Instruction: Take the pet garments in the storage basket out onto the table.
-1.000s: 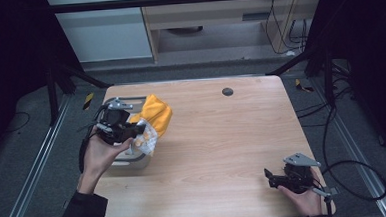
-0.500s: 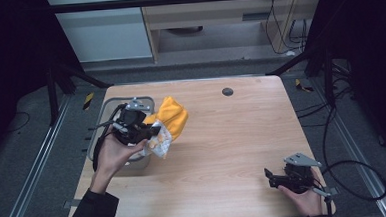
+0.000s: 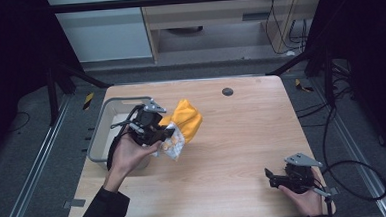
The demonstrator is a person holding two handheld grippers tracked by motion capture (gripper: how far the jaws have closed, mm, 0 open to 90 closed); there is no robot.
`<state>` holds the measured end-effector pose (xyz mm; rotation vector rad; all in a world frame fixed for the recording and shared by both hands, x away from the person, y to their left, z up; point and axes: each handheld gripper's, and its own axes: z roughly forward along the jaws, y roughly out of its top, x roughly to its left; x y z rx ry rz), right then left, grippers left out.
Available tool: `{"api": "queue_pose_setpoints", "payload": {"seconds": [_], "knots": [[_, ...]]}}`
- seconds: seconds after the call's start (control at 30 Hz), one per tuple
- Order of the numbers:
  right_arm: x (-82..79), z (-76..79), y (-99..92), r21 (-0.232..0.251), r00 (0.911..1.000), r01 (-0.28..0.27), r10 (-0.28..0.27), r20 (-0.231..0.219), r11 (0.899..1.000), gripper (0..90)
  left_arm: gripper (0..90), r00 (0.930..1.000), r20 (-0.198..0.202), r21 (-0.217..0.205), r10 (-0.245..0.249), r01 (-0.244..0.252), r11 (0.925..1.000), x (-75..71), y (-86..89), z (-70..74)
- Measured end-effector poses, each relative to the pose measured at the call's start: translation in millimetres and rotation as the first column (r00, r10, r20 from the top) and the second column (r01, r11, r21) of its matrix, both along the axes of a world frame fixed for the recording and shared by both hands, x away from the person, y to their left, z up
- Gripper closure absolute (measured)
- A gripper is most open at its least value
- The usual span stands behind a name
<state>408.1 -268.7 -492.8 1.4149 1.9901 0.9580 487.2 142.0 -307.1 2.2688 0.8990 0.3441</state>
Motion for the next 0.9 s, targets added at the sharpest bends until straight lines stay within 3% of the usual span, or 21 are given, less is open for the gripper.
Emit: {"api": "queue_pose_setpoints", "payload": {"seconds": [0.53, 0.9], "knots": [[0.0, 0.0, -0.2, -0.001, 1.0, 0.001, -0.001, 0.002, 1.0, 7.6, 81.7, 0.9976, -0.029, 0.034, -0.063, 0.063, 0.9974, 3.3, -31.5, -20.2], [-0.3, 0.1, 0.7, 0.0, 1.0, 0.0, 0.0, -0.002, 1.0, 7.6, 81.7, 0.9954, -0.06, 0.048, -0.075, 0.078, 0.9958, 8.2, -45.5, -40.7]]}}
